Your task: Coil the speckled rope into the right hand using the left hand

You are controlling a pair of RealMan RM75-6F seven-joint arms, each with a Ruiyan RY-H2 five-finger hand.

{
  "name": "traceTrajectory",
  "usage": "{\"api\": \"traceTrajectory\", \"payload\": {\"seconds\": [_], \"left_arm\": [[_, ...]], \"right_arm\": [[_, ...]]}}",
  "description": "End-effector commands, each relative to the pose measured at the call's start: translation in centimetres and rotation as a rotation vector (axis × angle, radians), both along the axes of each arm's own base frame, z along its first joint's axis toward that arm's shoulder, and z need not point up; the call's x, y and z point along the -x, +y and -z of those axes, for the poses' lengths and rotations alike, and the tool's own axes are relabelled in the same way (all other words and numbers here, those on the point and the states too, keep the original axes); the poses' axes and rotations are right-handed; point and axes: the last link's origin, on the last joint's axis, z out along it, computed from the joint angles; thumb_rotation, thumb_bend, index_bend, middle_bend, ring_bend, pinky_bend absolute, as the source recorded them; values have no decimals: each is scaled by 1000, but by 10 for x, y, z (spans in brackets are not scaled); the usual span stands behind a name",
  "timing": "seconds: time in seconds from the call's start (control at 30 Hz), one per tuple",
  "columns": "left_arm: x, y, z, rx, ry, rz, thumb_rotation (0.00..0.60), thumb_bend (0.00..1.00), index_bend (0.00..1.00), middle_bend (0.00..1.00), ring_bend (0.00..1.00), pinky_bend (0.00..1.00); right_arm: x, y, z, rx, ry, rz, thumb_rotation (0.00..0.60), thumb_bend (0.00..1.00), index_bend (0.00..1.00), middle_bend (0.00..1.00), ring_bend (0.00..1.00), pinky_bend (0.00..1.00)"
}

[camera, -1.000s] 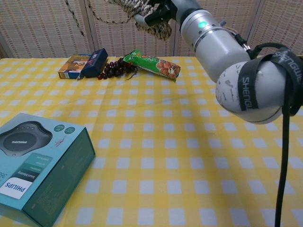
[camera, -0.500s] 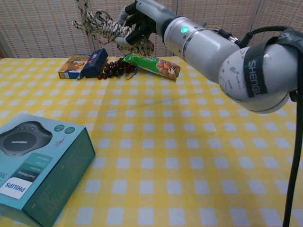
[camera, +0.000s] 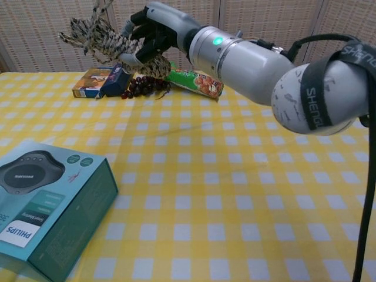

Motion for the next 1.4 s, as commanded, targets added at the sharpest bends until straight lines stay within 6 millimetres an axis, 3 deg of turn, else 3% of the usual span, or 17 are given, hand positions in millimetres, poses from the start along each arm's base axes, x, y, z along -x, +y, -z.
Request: {"api": "traceTrajectory", "payload": {"seconds": [0.03, 0.5, 0.93, 1.4], "left_arm": [[-3, 0, 4, 84, -48, -38, 600, 401, 699, 856, 763, 932], [13, 22, 4, 203, -125, -252, 600, 401, 689, 849, 756, 932], [49, 40, 0, 206, -42, -446, 600, 401, 680, 841, 750, 932], [75, 40, 0, 247, 77, -565, 600, 400, 676, 839, 749, 932]], "right_arm": [[4, 5, 3, -2, -66, -73, 600, 339, 922, 715, 553, 607], [11, 18, 11, -68, -201, -117, 600, 318, 922, 714, 553, 599], [16, 27, 7, -72, -290, -126, 600, 317, 922, 714, 553, 599], [12, 25, -2, 65, -461, -82, 600, 316, 925, 714, 553, 599]]}}
